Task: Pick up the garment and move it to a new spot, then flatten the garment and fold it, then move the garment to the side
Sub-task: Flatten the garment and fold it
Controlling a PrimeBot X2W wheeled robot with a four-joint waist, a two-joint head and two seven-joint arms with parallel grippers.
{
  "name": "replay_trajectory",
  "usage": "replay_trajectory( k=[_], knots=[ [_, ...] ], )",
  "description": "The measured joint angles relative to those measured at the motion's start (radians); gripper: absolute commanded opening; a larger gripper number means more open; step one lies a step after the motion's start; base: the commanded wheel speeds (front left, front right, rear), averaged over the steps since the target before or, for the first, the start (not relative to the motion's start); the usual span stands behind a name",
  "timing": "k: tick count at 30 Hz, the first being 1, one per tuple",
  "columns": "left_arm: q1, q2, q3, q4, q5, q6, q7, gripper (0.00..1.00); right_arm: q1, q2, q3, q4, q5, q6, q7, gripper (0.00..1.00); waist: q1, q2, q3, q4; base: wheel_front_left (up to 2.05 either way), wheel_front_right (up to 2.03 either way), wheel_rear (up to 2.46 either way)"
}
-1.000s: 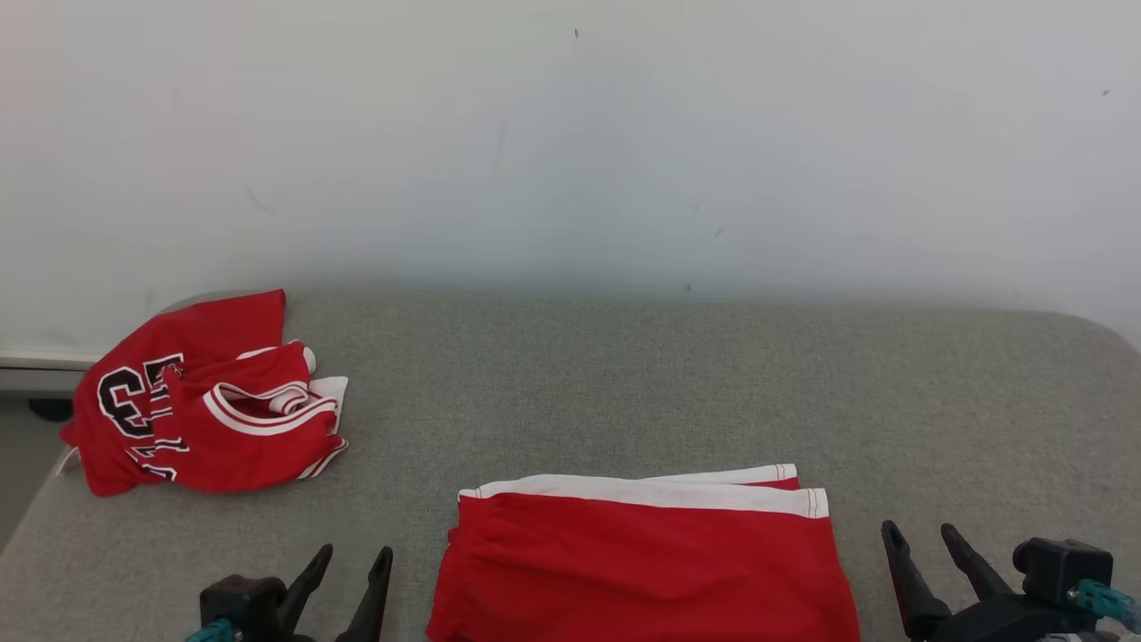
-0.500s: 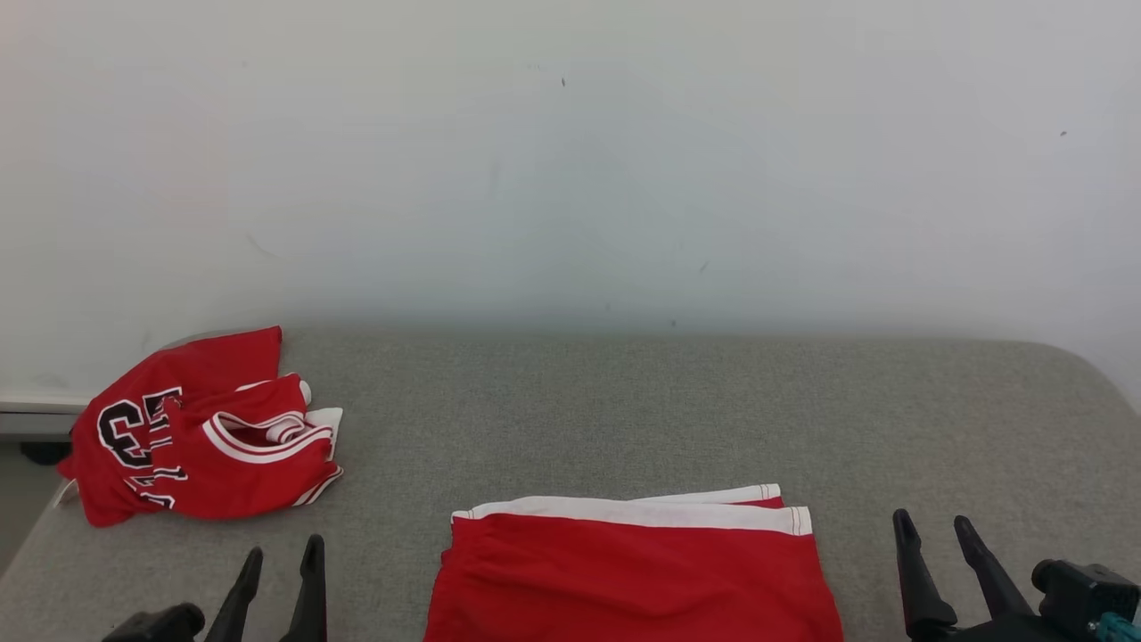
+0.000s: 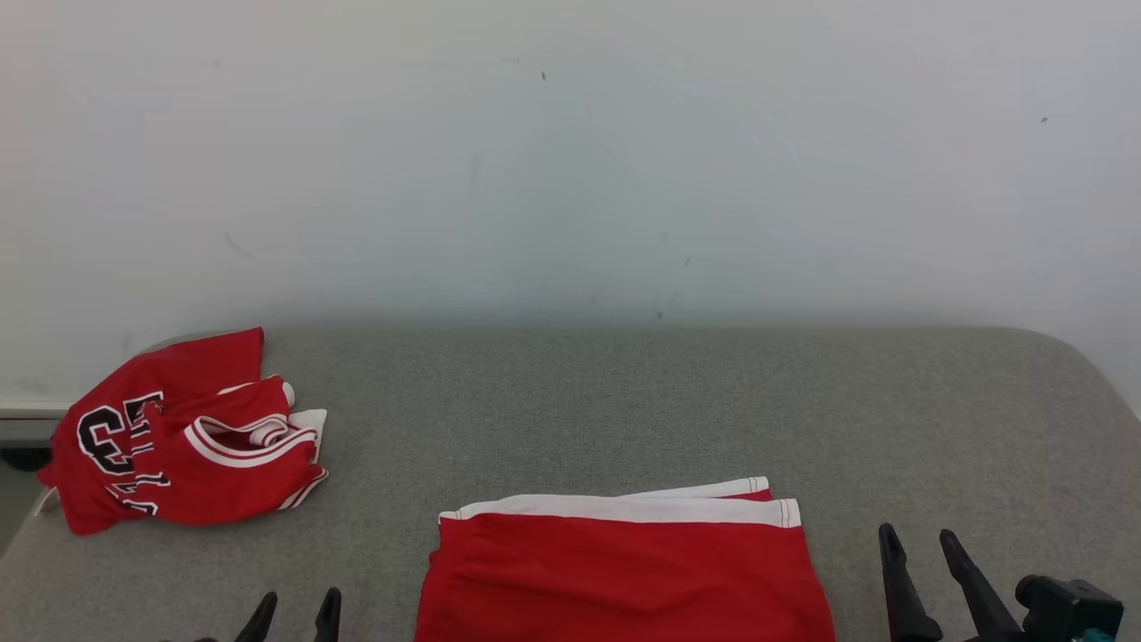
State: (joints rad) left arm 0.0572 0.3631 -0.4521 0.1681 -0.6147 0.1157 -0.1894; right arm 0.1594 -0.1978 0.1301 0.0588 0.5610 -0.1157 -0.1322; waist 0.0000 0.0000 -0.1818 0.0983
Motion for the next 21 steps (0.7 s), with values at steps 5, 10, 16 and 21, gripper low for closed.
replay_trajectory(
  k=[5,10,16,21],
  knots=[
    [0.000,0.016,-0.007,-0.028,0.028,0.007,0.036,1.00,0.000,0.005,0.002,0.000,-0.002,0.000,0.000,1.00,0.0000,0.0000,0.006,-0.006,0.00,0.00,0.00],
    [0.000,0.013,-0.005,-0.056,0.027,0.007,0.067,1.00,0.000,0.004,0.003,0.002,-0.006,0.000,0.010,1.00,0.0000,0.0000,0.013,-0.011,0.00,0.00,0.00],
    [0.001,0.011,-0.002,-0.085,0.036,0.008,0.102,1.00,-0.020,0.000,0.017,0.041,-0.009,-0.004,0.084,1.00,0.0000,0.0000,0.027,-0.015,0.00,0.00,0.00],
    [-0.001,0.003,-0.003,-0.102,0.047,0.008,0.129,1.00,-0.121,-0.016,0.028,0.128,-0.009,-0.007,0.211,1.00,0.0000,0.0001,0.046,-0.014,0.00,0.00,0.00]
  ],
)
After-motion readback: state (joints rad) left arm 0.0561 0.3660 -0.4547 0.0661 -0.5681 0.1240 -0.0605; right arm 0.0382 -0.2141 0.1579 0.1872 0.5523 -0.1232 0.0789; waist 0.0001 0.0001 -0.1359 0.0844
